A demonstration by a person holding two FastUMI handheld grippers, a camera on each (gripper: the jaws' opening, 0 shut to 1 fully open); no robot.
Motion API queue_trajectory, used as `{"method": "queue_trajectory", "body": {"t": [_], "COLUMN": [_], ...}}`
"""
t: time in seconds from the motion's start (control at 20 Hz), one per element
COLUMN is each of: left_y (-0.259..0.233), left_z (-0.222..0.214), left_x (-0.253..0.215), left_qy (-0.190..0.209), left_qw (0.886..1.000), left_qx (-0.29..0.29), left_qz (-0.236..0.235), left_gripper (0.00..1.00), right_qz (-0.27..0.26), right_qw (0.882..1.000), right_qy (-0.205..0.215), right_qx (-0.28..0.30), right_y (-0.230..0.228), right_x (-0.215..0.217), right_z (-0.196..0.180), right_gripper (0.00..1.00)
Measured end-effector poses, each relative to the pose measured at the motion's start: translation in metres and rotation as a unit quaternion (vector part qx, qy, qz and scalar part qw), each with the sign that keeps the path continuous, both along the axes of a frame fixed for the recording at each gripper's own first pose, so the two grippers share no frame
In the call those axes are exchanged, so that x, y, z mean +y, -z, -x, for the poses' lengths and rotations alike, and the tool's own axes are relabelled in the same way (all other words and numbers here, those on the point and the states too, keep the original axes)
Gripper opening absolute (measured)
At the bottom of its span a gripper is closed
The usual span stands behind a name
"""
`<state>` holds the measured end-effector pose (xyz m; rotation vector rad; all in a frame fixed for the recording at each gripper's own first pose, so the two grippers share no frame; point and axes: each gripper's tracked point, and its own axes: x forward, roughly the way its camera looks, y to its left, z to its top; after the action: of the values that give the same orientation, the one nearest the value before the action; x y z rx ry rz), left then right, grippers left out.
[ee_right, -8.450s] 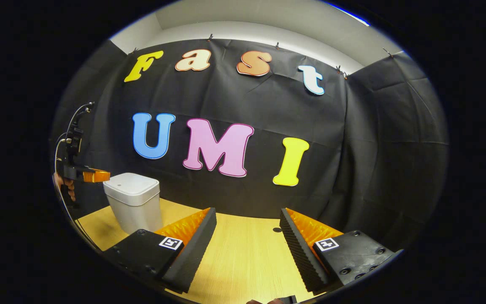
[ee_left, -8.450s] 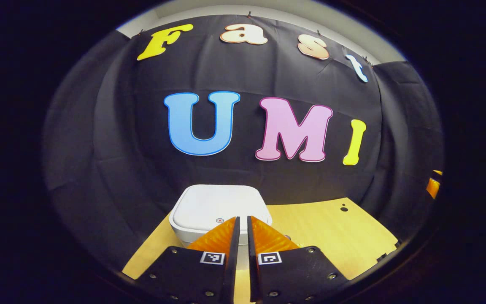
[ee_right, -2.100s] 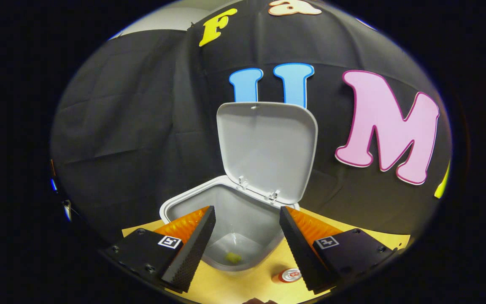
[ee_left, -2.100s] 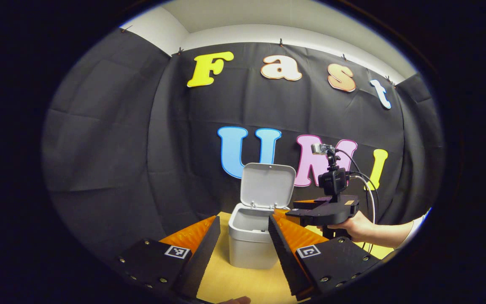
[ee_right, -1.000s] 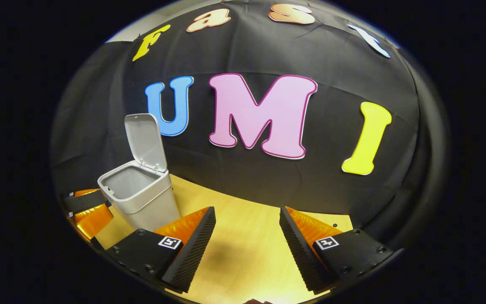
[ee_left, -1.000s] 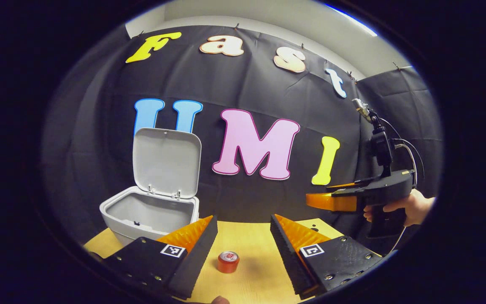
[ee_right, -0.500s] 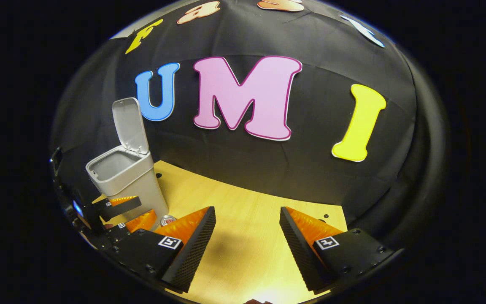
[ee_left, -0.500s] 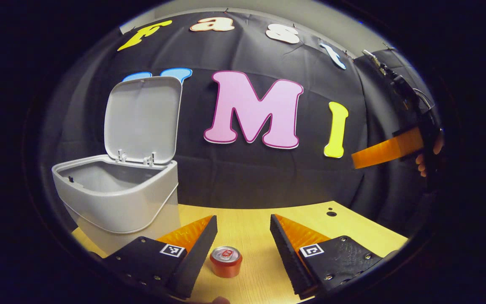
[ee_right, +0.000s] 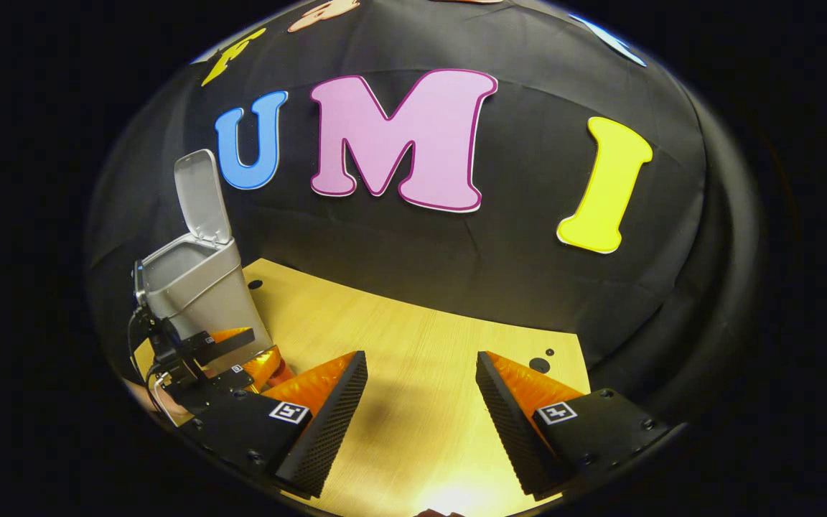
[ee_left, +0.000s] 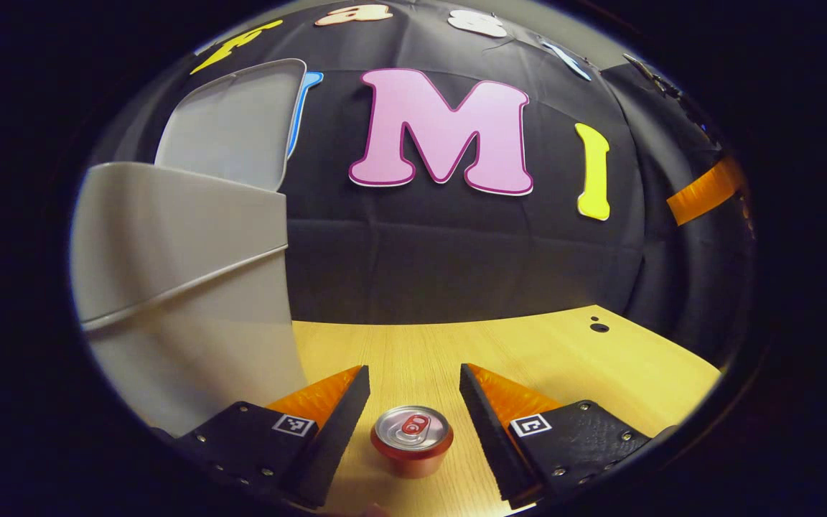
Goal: Press the lid of the desktop garbage bin to open it, pick up the crumpled paper on the desktop and throw it into the bin, then pick up the pop can on the desktop and drop it into the bin, and finally close the garbage bin lid.
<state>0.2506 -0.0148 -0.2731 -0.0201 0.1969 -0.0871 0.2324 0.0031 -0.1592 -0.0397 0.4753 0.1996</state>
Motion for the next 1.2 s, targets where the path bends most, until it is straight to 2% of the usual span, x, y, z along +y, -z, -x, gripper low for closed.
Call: {"method": "queue_trajectory", "body": {"t": [0.25, 0.65, 1.2], "left_y": [0.03, 0.07, 0.079], "left_z": [-0.009, -0.013, -0.01], "left_x": [-0.001, -0.005, -0.017], "left_qy": [0.0, 0.004, 0.046], "left_qw": [1.0, 0.998, 0.994], "left_qx": [0.025, 0.07, 0.095], "left_qz": [0.007, -0.003, 0.001], "left_gripper": [0.84, 0.86, 0.86], "right_qz": [0.011, 0.017, 0.017], "right_qw": [1.0, 1.0, 0.999], "right_qy": [-0.012, -0.006, -0.008], "right_qx": [0.005, 0.02, 0.028], "right_y": [0.007, 0.017, 0.024], "right_x": [0.006, 0.0, 0.007], "right_z": [-0.002, 0.001, -0.002], "right_gripper": [0.99, 0.99, 0.98]}}
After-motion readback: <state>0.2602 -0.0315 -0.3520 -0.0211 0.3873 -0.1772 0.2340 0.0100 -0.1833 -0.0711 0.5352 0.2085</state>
